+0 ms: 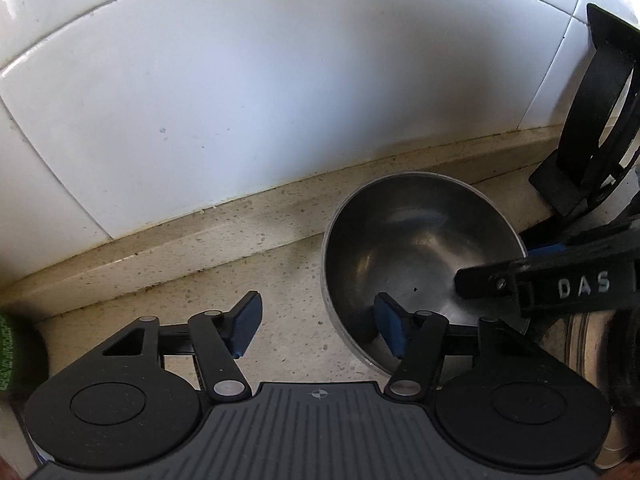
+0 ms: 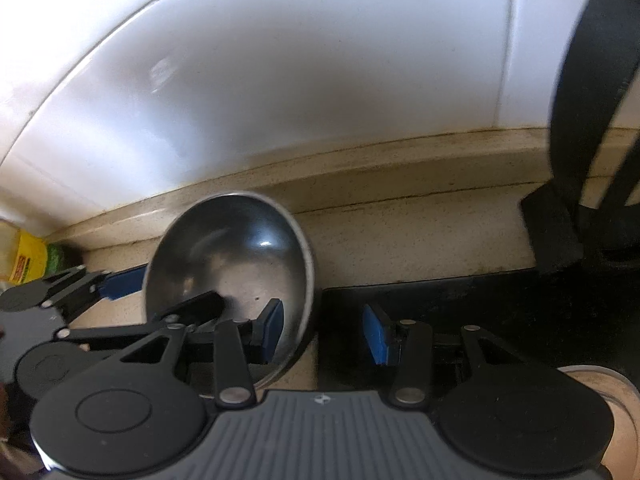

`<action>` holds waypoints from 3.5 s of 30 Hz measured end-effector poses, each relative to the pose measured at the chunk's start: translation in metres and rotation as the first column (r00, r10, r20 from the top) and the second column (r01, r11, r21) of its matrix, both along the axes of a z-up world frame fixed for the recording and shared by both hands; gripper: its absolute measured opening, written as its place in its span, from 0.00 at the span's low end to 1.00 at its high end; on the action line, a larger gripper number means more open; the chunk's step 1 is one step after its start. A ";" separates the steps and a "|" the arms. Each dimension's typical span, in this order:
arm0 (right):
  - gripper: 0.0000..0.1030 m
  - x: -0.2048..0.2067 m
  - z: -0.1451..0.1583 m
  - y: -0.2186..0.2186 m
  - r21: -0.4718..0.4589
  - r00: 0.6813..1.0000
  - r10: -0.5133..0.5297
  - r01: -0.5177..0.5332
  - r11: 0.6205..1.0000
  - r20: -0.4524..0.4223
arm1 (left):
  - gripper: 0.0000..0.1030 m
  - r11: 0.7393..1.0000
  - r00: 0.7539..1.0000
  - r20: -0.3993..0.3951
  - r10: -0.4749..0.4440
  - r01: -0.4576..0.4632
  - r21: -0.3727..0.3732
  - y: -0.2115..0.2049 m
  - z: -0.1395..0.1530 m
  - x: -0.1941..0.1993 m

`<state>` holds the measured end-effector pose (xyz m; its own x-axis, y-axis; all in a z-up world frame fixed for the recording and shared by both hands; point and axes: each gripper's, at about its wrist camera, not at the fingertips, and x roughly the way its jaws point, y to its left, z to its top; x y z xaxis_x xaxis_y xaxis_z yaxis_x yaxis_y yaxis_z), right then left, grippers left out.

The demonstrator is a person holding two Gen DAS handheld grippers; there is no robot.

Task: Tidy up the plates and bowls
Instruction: 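Grasp the rim of the small steel bowl with the right gripper, then carry the steel bowl with the right gripper and set it into the other bowls, then grasp the rim of the nested steel bowls with the right gripper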

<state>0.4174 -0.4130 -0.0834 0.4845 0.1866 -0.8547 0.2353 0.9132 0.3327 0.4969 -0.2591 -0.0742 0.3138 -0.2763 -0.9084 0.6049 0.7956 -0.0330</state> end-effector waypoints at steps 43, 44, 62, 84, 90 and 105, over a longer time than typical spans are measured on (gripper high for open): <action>0.40 -0.117 0.090 0.070 -0.010 0.989 0.124 -0.123 0.992 0.081 | 0.44 0.991 0.985 0.155 -0.074 0.090 -0.096 0.059 0.124 -0.121; 0.40 -0.121 0.089 0.073 -0.009 0.990 0.122 -0.122 0.992 0.075 | 0.44 0.991 0.985 0.155 -0.079 0.094 -0.097 0.062 0.125 -0.126; 0.40 -0.151 0.058 0.108 0.003 0.993 0.114 -0.114 0.994 -0.025 | 0.45 0.986 0.986 0.082 -0.148 0.154 -0.067 0.091 0.101 -0.159; 0.52 -0.164 0.060 0.105 -0.072 0.994 0.106 -0.106 0.992 -0.005 | 0.67 0.986 0.988 0.087 -0.126 0.134 -0.096 0.130 0.096 -0.159; 0.53 -0.149 0.053 0.098 -0.031 0.991 0.132 -0.132 0.991 0.010 | 0.71 0.981 0.991 0.105 -0.083 0.099 -0.165 0.158 0.098 -0.183; 0.70 -0.065 0.009 0.079 0.079 0.898 0.439 -0.441 0.894 0.033 | 0.76 0.988 0.931 0.334 -0.148 0.157 -0.003 0.106 0.040 -0.256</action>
<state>0.3522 -0.3337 -0.0741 0.3479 0.4529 -0.8209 -0.1893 0.8915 0.4116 0.2409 -0.1526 -0.0344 0.5482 -0.3693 -0.7504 0.6993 0.6946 0.1690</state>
